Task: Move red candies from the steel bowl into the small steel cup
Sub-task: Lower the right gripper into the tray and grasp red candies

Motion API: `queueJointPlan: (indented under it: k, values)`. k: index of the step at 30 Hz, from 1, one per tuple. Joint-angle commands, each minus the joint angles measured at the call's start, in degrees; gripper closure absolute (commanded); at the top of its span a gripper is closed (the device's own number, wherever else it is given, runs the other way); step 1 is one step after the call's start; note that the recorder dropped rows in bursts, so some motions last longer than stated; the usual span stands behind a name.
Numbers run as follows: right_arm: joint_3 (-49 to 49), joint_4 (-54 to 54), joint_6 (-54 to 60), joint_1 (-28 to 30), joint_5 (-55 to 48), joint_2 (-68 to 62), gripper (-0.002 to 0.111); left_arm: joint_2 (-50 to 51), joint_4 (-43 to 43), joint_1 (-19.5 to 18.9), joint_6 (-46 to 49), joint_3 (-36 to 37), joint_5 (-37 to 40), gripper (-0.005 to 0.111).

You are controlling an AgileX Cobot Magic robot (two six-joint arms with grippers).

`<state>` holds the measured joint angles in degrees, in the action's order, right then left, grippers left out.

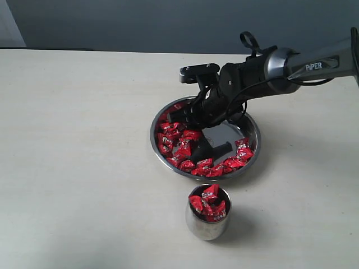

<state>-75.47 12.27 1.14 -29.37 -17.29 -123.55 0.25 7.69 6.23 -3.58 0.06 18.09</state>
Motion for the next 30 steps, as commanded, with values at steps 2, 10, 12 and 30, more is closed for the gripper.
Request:
queueJointPlan:
  k: [2,10,12,30]
  values:
    - [0.2,0.0,0.3,0.0,-1.6,2.2,0.109,-0.2,-0.1,0.3,-0.3,-0.1,-0.3,0.106]
    - [0.3,-0.4,0.3,0.0,-7.4,6.6,0.109,-0.2,-0.1,0.3,-0.3,-0.1,-0.3,0.106]
    - [0.3,-0.4,0.3,0.0,-9.2,8.7,0.109,-0.2,-0.1,0.3,-0.3,-0.1,-0.3,0.106]
    - [23.4,0.0,0.3,-5.6,-13.7,34.4,0.109,-0.2,-0.1,0.3,-0.3,-0.1,-0.3,0.106]
